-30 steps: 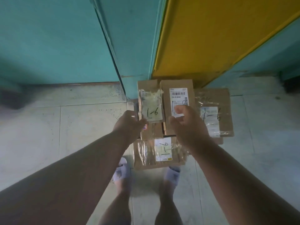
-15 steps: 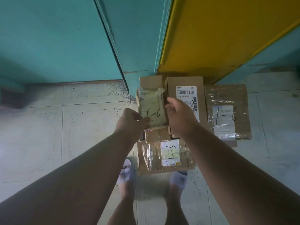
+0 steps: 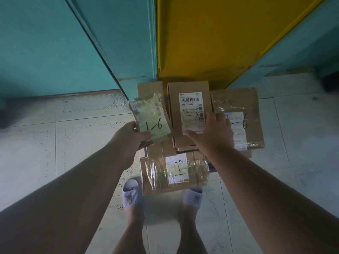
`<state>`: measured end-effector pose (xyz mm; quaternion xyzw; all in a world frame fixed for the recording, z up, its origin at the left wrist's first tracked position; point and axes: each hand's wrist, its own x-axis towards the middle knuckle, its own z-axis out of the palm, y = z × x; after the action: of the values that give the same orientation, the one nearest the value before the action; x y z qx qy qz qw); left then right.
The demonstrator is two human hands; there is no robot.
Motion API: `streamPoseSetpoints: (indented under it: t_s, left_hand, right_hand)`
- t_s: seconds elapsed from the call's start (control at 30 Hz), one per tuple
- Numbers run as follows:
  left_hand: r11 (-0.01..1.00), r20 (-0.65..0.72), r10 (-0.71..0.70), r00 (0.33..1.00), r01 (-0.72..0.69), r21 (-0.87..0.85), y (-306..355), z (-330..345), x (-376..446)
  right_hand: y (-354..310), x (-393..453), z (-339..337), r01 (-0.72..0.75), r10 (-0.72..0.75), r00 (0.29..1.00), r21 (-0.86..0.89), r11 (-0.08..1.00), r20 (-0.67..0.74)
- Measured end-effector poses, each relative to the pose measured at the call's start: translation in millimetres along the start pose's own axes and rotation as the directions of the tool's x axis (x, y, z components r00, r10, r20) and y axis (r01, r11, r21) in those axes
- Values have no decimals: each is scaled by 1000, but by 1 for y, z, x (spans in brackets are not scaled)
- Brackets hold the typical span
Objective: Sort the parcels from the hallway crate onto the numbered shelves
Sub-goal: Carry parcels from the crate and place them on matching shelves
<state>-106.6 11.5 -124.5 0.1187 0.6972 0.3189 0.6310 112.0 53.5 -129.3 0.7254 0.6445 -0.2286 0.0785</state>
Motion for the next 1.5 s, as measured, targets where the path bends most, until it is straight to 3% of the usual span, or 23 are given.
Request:
streamPoseSetpoints:
  t_s: [0.1,0.2,0.33,0.47,0.7,0.93,1.1,1.33,1.5]
  left_hand:
    - [999,-38,-1,999,3,48,-1,4,7]
    - [997,-39,7,999,-5,71,-1,6,9]
    - [996,-34,13,999,-10,91,-2,5,5]
    - [991,-24,8,1000,-4,133,-2,1,0]
    - [983,-31,29,999,-23,184,0,-1,-9]
    - [982,-20,118,993,-113,151,8,-3,-53]
    - [990,15,142,990,-142,0,35,1,-122]
    - [968,173,249,953,-240,-73,83,-1,-240]
    - [956,272,277,922,-294,22,104,-12,-285]
  right_hand:
    - [-1,6,3,-64,64,998,22,998,-10]
    - [2,13,8,-158,155,987,165,974,29]
    - [8,15,2,-160,172,985,347,924,-2]
    - [14,14,-9,-153,147,988,554,818,57]
    - [6,3,-14,-143,43,986,693,707,160]
    - [22,-38,-49,47,14,996,628,776,-91]
    - [37,-93,-124,103,23,982,630,770,-189]
    - [37,-210,-248,130,181,941,796,591,-287]
    - [26,-275,-281,154,296,902,875,459,-314]
